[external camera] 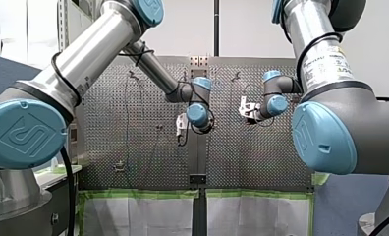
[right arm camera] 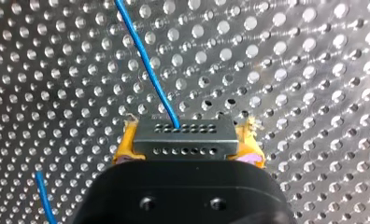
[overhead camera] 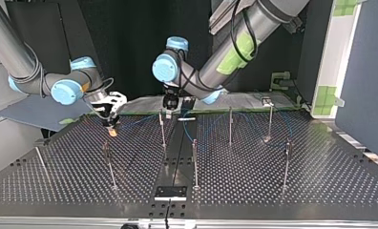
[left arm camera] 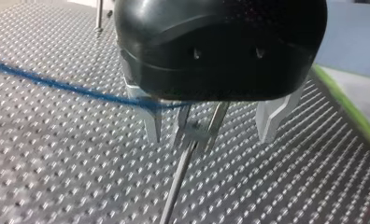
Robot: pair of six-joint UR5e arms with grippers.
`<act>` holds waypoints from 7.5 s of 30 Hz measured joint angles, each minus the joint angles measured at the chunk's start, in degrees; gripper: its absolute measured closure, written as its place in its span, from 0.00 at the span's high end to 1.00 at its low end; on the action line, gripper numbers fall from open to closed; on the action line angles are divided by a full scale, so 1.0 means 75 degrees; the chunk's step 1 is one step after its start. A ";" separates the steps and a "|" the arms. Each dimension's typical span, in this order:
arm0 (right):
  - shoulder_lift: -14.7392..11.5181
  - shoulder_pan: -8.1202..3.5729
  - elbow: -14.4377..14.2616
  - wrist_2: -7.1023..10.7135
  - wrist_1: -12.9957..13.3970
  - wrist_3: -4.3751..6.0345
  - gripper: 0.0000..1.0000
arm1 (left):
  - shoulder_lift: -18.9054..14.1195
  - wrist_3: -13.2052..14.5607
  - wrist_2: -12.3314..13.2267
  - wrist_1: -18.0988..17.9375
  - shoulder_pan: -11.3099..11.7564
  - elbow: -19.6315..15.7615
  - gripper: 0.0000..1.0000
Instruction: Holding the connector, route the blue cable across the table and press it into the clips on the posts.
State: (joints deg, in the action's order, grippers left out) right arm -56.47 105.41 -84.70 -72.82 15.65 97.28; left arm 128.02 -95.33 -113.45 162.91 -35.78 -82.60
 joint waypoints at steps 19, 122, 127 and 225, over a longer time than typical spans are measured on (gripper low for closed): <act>0.0020 -0.0091 0.0002 0.0342 0.0008 -0.0008 0.00 | 0.0070 -0.0546 -0.0969 0.0226 -0.1152 0.0335 1.00; -0.0384 -0.0544 0.0493 0.0673 -0.0852 -0.0119 0.00 | 0.2555 -0.1505 -0.2793 0.1966 -0.1275 0.5312 0.00; -0.0711 -0.0532 0.0550 0.0680 -0.1009 -0.0019 0.00 | 0.2222 -0.1484 -0.2795 0.1946 -0.1287 0.5147 0.00; -0.1944 -0.0607 0.1126 0.0954 -0.1512 0.0613 0.00 | 0.0880 -0.1111 -0.1322 0.0400 -0.0726 0.4079 1.00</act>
State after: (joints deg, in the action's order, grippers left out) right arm -71.05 100.86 -76.26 -65.66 4.31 101.88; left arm 134.63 -103.67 -123.37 165.91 -41.23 -52.00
